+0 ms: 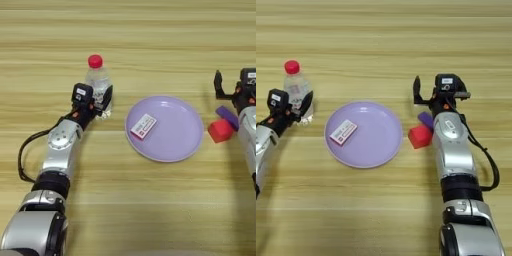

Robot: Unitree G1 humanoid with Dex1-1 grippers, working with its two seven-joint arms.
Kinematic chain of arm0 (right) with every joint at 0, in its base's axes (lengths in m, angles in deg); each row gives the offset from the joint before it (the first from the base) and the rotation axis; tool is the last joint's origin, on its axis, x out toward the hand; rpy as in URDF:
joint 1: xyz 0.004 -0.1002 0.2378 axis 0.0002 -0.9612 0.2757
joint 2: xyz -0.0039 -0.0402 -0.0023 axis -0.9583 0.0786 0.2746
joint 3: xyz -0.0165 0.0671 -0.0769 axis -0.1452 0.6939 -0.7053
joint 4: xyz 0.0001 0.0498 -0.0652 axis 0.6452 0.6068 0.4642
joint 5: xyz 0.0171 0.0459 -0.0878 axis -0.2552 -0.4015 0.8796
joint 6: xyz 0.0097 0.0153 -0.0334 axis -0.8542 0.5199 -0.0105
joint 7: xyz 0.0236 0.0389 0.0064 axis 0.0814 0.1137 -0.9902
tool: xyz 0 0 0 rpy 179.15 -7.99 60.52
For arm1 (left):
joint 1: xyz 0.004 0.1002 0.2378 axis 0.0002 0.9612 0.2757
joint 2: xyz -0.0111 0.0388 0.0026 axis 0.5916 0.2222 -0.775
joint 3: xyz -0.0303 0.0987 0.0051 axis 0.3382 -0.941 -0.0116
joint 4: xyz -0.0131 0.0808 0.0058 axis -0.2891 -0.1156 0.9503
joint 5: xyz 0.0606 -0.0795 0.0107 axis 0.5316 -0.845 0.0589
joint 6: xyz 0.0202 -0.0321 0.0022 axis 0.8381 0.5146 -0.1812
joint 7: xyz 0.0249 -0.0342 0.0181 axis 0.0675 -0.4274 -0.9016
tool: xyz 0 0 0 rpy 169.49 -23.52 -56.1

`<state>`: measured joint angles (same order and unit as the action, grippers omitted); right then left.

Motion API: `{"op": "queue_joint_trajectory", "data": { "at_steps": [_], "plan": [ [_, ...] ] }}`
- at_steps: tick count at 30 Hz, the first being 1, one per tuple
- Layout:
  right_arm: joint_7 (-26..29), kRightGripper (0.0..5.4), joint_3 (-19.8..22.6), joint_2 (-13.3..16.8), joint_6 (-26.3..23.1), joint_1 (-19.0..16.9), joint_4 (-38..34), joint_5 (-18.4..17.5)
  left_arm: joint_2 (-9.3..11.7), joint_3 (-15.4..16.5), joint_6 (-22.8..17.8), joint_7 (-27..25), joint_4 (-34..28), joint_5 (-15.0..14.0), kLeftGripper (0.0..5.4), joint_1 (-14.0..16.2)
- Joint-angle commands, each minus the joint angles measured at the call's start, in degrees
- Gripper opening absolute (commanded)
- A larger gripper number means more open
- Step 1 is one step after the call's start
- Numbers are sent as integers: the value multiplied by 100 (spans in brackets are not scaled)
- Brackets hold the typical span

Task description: Move the objects on the table

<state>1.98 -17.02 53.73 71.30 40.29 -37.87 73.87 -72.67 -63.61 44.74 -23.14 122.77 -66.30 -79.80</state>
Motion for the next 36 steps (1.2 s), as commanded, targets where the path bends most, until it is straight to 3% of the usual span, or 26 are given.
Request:
{"op": "queue_joint_trajectory", "data": {
  "at_steps": [1, 10, 21, 36],
  "plan": [
    [-22, 540, -4, -3, -67, 32, -22, -8, 81, -61, 62, 155, 210, 158, 357, -106],
    [-10, 540, -10, 3, -65, 36, -6, -5, 121, -74, 177, 376, 306, 245, 446, -173],
    [-8, 540, -14, 6, -47, 49, 36, 1, 82, -50, 232, 308, 109, 106, 538, -215],
    [-16, 540, -19, 6, -18, 62, 81, 13, 33, -21, -119, 162, -1228, -206, 538, -93]
  ]
}}
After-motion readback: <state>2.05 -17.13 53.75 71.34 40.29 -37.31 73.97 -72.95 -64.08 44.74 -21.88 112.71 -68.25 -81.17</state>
